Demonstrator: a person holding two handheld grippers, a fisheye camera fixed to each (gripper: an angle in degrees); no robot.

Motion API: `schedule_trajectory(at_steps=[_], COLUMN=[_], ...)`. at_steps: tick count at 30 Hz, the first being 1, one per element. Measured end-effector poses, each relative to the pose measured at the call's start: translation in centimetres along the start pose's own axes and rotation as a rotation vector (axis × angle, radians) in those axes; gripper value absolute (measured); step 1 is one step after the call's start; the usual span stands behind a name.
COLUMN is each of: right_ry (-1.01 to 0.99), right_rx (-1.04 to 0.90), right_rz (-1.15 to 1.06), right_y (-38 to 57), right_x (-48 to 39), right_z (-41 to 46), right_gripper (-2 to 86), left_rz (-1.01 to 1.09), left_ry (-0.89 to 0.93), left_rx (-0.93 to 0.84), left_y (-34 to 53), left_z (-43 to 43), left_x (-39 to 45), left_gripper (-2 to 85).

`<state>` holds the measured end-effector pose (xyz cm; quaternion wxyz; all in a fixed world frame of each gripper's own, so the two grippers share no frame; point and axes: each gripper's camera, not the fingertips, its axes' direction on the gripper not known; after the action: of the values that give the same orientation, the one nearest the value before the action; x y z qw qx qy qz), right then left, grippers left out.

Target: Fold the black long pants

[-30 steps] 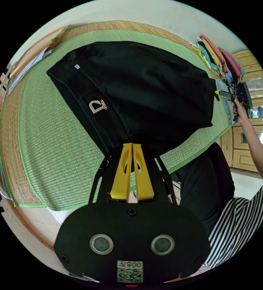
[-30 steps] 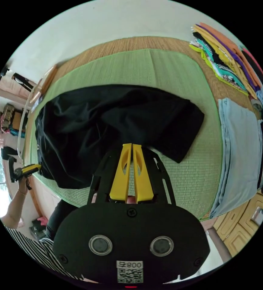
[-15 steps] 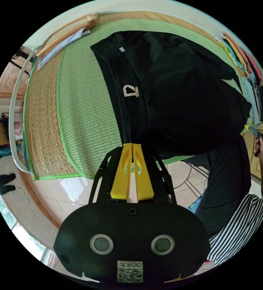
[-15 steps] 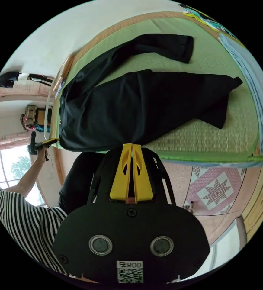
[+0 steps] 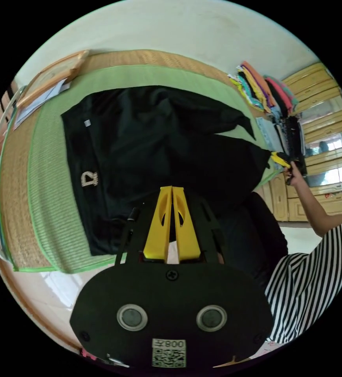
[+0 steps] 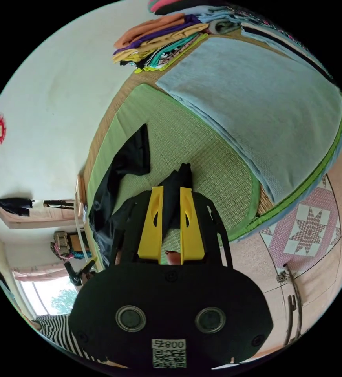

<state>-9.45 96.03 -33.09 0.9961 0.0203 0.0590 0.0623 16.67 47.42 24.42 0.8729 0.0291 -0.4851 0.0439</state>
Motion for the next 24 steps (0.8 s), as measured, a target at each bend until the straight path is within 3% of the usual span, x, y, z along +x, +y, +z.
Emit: schedule_trajectory(at_steps=[4, 12, 19, 24], right_ry=[-0.019, -0.124, -0.299, -0.237], right_rx=[-0.04, -0.051, 0.055, 0.113], right_rz=[0.021, -0.031, -0.31, -0.361], right_y=[0.1, 1.1, 1.6, 3.1], right_x=[1.8, 3.2, -3.5, -4.2], right_z=[2.0, 2.8, -3.5, -6.9], right_gripper=[5.4, 1.0, 0.2, 0.2], left_rz=[0.09, 0.192, 0.192, 0.212], left_ry=[0.127, 0.116, 0.101, 0.09], left_rx=[-0.035, -0.175, -0.223, -0.24], left_y=[-3.4, -7.9, -10.0, -11.0], left_z=[2.2, 6.1, 5.4, 4.5], left_x=[3.0, 7.4, 8.2, 9.1], left_gripper=[0.3, 0.1, 0.1, 0.0])
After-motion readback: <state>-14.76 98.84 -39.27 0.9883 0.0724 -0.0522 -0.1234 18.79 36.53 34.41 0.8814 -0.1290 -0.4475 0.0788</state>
